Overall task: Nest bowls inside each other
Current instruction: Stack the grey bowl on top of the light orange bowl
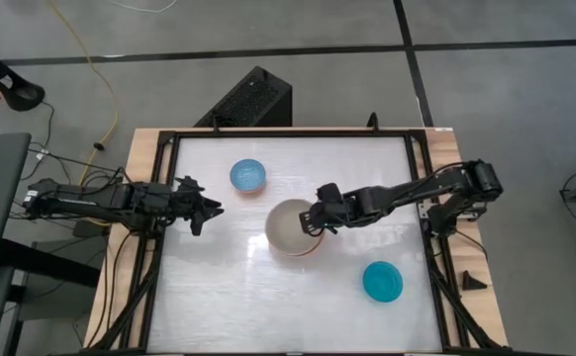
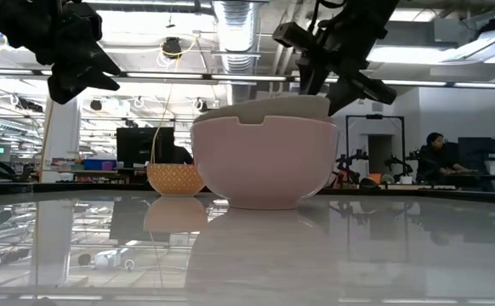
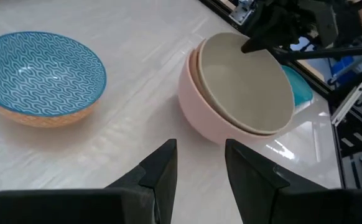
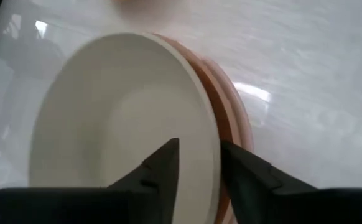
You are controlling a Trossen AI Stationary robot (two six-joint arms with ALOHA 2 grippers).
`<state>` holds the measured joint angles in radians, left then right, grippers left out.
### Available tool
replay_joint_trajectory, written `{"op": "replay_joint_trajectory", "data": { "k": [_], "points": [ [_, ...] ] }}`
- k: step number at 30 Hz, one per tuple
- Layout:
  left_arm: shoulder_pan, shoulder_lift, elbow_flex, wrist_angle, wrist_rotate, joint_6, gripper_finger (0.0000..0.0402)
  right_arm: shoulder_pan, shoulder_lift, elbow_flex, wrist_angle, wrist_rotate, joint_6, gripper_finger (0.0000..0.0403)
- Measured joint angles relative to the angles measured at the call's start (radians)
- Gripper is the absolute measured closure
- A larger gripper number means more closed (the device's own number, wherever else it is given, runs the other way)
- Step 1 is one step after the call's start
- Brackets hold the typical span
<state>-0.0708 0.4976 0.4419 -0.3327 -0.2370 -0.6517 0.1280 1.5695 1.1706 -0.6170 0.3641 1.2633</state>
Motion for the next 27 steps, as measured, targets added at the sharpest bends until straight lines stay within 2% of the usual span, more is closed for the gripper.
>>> {"op": "replay_joint_trajectory", "data": {
  "k": [7, 15, 21, 23, 27],
  "points": [
    [0.000, 0.000, 0.000, 0.000, -0.006, -0.017, 0.0278, -0.016, -0.062, 0.000, -0.008, 0.001, -0.069, 0.0198],
    [0.000, 0.000, 0.000, 0.000, -0.032, -0.026, 0.0278, -0.047, -0.145, 0.001, -0.017, -0.004, -0.147, 0.0199],
    [0.000, 0.000, 0.000, 0.000, -0.062, -0.026, 0.0278, -0.070, -0.111, 0.001, 0.150, -0.269, -0.316, 0.0222],
    [0.000, 0.000, 0.000, 0.000, -0.066, -0.026, 0.0278, -0.085, -0.081, 0.001, 0.143, -0.313, -0.336, 0.0236],
    [0.000, 0.000, 0.000, 0.000, -0.065, -0.035, 0.0278, -0.122, -0.028, 0.001, 0.117, -0.336, -0.347, 0.0265]
  ]
}}
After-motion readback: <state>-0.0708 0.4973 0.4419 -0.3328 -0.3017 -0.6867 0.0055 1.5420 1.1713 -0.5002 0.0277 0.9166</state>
